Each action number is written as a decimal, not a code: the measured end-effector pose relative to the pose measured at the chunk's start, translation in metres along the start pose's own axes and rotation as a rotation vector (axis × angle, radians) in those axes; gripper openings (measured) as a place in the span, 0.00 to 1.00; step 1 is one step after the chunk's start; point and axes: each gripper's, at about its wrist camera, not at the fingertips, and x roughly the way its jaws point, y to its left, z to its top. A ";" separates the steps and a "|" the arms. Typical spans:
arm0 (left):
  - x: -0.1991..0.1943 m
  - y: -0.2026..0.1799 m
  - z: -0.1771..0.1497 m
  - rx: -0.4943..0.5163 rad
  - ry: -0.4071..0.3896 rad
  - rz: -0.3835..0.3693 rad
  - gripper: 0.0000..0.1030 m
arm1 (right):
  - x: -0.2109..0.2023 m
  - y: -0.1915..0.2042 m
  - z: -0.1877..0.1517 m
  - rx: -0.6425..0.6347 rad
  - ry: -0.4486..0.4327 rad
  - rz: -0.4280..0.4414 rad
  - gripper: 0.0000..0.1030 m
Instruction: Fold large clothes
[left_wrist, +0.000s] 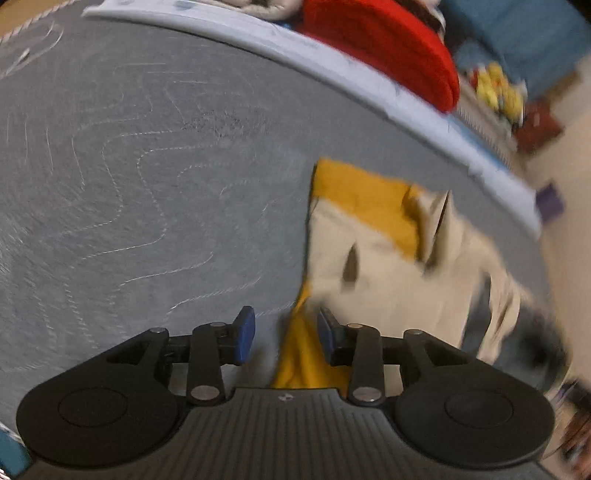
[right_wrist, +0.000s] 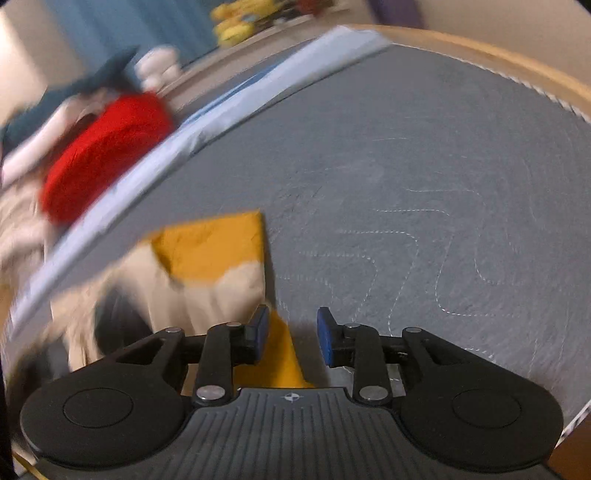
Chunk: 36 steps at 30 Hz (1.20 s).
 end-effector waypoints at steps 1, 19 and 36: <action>0.001 -0.003 -0.005 0.046 0.014 0.018 0.42 | 0.001 0.001 -0.004 -0.040 0.023 -0.005 0.30; 0.050 -0.065 -0.018 0.266 -0.013 0.107 0.67 | 0.029 0.042 -0.025 -0.255 0.049 -0.054 0.43; 0.082 -0.083 0.025 0.305 -0.097 0.037 0.45 | 0.097 0.076 0.022 -0.392 -0.040 -0.039 0.44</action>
